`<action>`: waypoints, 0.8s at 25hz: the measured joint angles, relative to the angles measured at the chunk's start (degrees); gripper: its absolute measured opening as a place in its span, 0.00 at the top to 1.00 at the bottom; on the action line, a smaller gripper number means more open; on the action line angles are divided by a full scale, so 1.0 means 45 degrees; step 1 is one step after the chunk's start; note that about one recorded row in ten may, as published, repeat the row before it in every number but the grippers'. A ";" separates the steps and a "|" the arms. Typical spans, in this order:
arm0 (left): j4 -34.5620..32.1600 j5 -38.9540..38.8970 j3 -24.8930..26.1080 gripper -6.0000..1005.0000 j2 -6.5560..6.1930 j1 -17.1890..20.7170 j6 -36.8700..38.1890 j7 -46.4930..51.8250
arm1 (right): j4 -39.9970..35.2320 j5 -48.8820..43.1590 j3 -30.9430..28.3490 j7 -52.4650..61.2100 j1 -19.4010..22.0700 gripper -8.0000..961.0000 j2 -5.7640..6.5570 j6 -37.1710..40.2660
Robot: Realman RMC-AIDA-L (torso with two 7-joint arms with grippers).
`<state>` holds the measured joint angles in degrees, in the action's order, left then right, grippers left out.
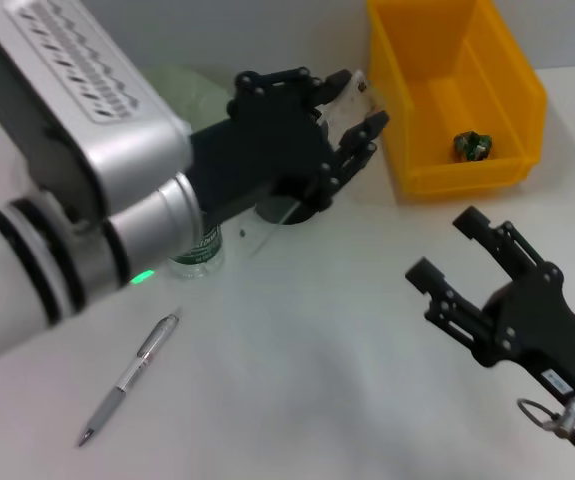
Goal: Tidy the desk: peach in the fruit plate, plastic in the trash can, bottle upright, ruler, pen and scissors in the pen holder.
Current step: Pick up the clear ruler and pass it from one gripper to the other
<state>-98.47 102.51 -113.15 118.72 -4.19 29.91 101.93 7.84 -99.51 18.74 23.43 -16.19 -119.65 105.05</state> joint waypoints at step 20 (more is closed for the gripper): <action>0.1300 -0.0066 -0.2420 0.54 0.0024 -0.0798 -0.3877 -0.0256 | 0.2568 -0.0086 -0.1618 -0.1033 -0.1706 0.13 -0.0071 -0.3216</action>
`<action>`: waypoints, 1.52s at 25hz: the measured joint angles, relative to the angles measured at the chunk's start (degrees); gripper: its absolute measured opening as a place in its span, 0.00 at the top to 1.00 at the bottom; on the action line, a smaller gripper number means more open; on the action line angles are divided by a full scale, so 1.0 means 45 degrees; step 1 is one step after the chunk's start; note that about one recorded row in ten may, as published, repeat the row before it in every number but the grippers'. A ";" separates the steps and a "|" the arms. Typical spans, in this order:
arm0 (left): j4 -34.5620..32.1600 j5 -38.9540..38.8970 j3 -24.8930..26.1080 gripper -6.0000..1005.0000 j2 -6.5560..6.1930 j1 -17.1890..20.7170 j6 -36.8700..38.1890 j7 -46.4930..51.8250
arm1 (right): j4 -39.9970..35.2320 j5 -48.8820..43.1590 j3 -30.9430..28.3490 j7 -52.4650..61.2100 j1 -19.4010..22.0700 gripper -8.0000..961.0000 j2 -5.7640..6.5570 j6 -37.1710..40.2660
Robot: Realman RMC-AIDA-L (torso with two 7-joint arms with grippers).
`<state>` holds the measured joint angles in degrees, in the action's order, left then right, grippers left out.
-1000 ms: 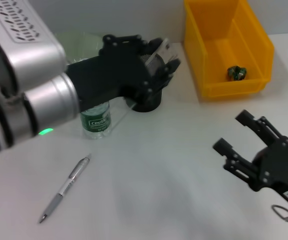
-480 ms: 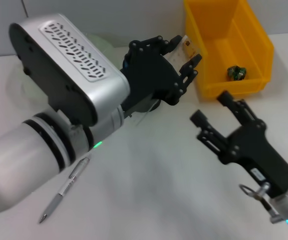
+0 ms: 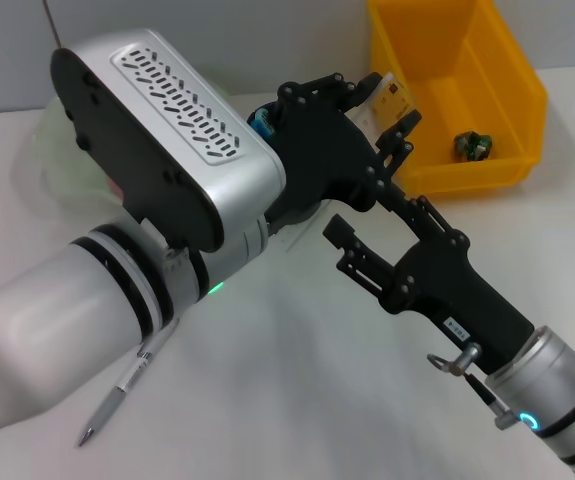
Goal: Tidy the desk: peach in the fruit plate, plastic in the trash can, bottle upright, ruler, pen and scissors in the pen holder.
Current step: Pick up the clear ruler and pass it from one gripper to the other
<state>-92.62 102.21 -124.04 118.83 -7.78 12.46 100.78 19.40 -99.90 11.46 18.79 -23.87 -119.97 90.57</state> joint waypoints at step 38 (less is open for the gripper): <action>0.0189 -0.0018 -0.0175 0.49 0.0000 -0.0274 0.0032 0.0020 | 0.0513 -0.0051 -0.0594 0.1145 -0.0550 0.48 0.0001 -0.0287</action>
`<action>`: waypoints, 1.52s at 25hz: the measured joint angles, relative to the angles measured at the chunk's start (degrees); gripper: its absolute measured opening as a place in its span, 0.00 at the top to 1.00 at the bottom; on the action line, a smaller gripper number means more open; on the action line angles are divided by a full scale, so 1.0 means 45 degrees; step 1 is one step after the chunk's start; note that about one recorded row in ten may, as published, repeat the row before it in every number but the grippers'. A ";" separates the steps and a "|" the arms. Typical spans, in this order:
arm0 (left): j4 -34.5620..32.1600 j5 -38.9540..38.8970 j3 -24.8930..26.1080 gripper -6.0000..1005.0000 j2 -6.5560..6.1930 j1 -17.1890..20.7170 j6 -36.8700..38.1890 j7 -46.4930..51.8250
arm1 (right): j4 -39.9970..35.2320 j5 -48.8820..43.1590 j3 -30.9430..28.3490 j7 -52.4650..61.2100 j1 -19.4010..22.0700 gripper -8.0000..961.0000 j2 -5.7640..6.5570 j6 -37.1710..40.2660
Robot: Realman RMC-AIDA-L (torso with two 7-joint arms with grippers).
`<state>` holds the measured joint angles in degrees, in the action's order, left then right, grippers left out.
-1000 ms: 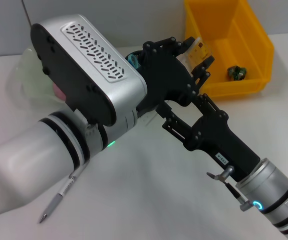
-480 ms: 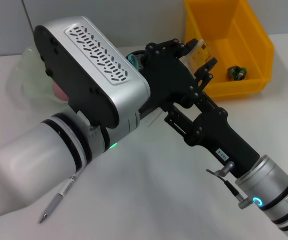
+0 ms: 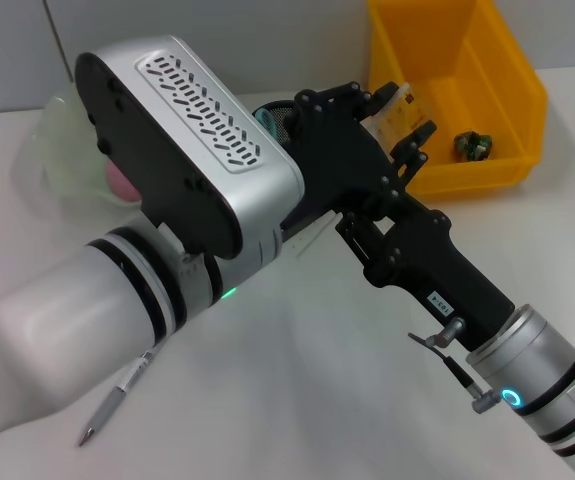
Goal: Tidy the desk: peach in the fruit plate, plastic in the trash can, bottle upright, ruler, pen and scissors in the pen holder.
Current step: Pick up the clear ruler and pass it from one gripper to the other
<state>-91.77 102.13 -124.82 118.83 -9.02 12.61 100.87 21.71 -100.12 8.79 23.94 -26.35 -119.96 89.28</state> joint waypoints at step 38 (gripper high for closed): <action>0.0168 0.0081 -0.0178 0.44 -0.0002 -0.0069 -0.0141 -0.0143 | 0.0136 0.0104 -0.0156 0.0048 0.0074 0.97 0.0024 0.0248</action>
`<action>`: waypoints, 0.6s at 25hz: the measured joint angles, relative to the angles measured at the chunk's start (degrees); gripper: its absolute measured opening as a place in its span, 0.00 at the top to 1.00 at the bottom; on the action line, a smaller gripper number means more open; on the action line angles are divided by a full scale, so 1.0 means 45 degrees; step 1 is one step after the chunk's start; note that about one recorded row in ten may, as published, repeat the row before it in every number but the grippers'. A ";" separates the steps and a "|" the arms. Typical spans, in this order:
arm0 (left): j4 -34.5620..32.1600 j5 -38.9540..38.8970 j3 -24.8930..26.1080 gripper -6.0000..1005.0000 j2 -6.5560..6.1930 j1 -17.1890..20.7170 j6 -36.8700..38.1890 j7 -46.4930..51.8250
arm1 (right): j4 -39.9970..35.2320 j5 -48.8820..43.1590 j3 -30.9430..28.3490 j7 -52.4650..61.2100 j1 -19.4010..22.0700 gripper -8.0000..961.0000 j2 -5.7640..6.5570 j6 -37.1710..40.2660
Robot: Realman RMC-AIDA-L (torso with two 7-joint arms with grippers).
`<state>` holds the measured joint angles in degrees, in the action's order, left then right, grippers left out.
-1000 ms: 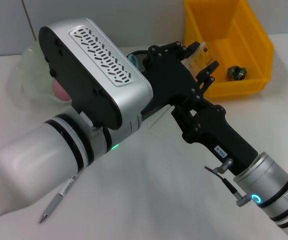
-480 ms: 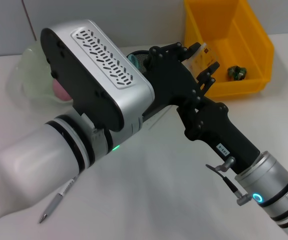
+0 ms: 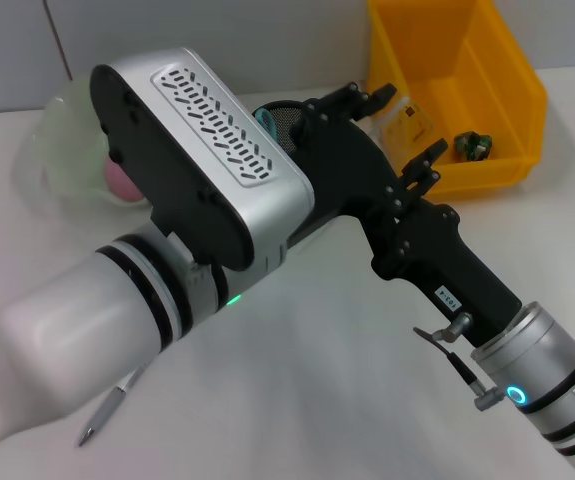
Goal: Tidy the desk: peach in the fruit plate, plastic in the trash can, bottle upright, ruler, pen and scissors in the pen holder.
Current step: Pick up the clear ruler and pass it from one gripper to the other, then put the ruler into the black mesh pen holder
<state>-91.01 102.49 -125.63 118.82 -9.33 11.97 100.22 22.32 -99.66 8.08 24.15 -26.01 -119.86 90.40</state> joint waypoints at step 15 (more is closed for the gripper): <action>-0.1247 -0.2175 0.2157 0.30 -0.0117 0.1128 0.2585 -0.0485 | -0.1163 -0.0019 -0.0561 -0.0771 -0.0017 0.99 0.0048 -0.0269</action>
<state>-96.62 92.70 -115.92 118.29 -4.25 23.61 98.04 17.09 -99.74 5.56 20.68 -26.09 -119.64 89.19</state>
